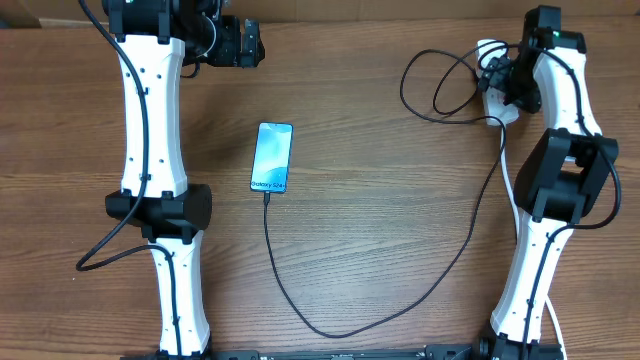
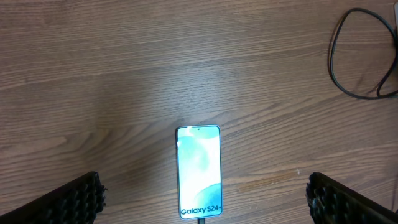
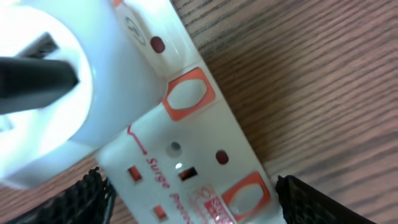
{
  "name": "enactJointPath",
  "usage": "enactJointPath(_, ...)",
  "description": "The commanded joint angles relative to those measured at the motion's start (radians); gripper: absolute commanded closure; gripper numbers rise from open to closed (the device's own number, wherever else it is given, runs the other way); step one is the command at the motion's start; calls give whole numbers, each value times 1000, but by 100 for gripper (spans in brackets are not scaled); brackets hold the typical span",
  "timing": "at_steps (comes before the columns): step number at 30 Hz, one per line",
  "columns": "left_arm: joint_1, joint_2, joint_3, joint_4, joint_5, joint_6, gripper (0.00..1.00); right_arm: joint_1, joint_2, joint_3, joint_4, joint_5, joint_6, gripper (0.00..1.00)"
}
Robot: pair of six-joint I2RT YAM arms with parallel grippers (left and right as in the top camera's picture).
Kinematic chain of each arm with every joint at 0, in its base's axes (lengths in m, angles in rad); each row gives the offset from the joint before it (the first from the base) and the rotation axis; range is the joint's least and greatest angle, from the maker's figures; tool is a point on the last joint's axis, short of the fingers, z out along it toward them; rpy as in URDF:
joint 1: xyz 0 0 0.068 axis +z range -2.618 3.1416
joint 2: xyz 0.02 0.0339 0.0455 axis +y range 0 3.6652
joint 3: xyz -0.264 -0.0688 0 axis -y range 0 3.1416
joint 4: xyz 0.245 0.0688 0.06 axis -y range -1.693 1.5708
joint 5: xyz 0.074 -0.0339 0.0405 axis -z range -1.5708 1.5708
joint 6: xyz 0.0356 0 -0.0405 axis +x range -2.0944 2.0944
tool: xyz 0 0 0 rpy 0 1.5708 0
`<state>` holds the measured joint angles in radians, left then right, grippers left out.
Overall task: Plug charger to phone and switch on socket
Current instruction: 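Lift the right gripper up and away from the power strip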
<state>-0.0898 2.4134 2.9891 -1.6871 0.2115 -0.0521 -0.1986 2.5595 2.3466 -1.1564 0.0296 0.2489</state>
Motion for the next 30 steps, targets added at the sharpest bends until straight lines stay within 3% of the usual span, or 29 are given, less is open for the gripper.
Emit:
enactJointPath(1, -2, -9, 15, -2, -6, 0, 1, -1, -108, 50, -11, -17, 4, 13)
enactJointPath(6, -2, -9, 15, -2, -6, 0, 1, -16, -196, 50, -54, -6, 5, 14)
enactJointPath(14, -2, -9, 15, -2, -6, 0, 1, -28, -357, 50, -153, -9, 8, 27)
enactJointPath(22, -2, -9, 15, -2, -6, 0, 1, -26, -598, 50, -280, -36, 12, 60)
enactJointPath(30, -2, -9, 15, -2, -6, 0, 0, -25, -864, 50, -423, -43, 12, 70)
